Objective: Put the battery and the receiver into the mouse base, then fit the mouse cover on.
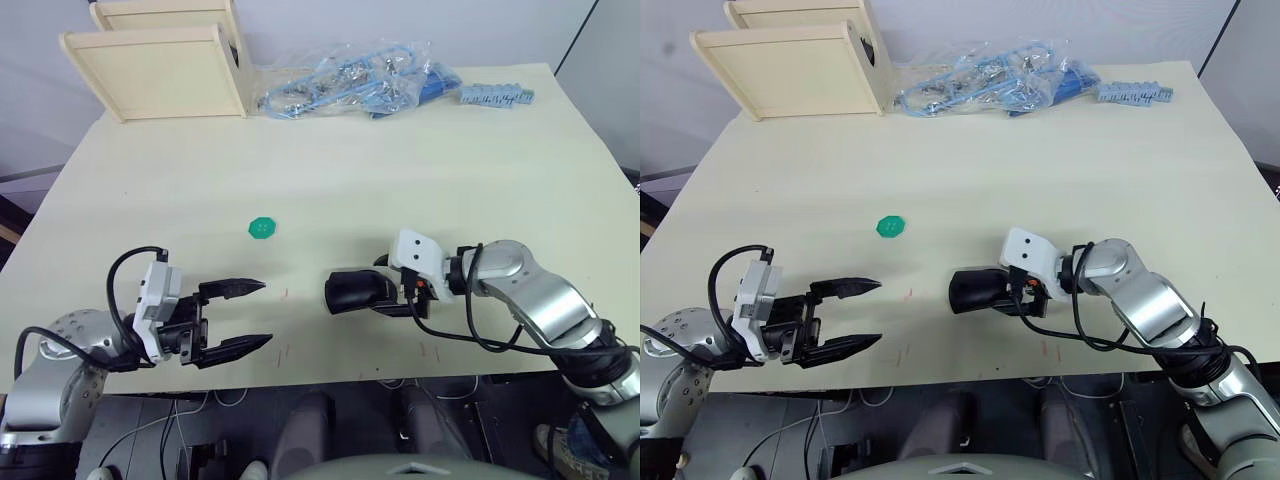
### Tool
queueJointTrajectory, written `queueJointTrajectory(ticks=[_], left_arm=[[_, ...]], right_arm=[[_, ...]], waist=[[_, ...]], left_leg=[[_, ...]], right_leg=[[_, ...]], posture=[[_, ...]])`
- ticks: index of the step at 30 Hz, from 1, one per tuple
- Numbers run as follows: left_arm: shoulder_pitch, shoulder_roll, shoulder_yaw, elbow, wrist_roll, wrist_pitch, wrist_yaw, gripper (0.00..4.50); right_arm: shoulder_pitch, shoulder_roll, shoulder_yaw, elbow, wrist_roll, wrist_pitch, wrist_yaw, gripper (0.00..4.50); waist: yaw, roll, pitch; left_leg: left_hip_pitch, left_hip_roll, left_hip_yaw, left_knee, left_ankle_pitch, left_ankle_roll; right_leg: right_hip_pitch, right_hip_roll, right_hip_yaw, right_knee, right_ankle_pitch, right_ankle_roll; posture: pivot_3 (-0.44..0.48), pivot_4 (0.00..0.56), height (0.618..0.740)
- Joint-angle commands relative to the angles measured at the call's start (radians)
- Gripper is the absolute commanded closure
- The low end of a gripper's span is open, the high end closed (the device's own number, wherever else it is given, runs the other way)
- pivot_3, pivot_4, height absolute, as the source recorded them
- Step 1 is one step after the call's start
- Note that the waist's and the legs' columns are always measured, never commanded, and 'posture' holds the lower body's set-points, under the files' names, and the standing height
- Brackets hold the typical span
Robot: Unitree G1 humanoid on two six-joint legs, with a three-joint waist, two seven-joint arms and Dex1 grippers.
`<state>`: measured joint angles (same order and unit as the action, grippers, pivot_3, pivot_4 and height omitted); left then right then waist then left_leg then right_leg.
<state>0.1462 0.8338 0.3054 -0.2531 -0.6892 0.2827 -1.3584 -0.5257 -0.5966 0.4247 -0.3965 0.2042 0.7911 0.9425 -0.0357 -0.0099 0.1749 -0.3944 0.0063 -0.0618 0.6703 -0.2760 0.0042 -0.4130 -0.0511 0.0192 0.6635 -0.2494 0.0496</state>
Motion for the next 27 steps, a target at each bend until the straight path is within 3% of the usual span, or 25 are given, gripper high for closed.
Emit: queueJointTrajectory(ticks=[1, 27], left_arm=[[-0.004, 0.012, 0.022, 0.0, -0.009, -0.002, -0.01, 0.0], [0.01, 0.011, 0.036, 0.006, -0.008, -0.012, -0.024, 0.0]], right_arm=[[-0.006, -0.001, 0.005, -0.003, -0.002, -0.034, 0.006, 0.38], [0.005, -0.001, 0.027, 0.048, -0.021, -0.099, 0.022, 0.38]], waist=[[0.0, 0.0, 0.0], [0.0, 0.0, 0.0]], left_leg=[[0.0, 0.0, 0.0, 0.0, 0.0, 0.0], [0.0, 0.0, 0.0, 0.0, 0.0, 0.0]], right_leg=[[0.0, 0.0, 0.0, 0.0, 0.0, 0.0], [0.0, 0.0, 0.0, 0.0, 0.0, 0.0]], posture=[[0.0, 0.15, 0.74], [0.0, 0.15, 0.74]])
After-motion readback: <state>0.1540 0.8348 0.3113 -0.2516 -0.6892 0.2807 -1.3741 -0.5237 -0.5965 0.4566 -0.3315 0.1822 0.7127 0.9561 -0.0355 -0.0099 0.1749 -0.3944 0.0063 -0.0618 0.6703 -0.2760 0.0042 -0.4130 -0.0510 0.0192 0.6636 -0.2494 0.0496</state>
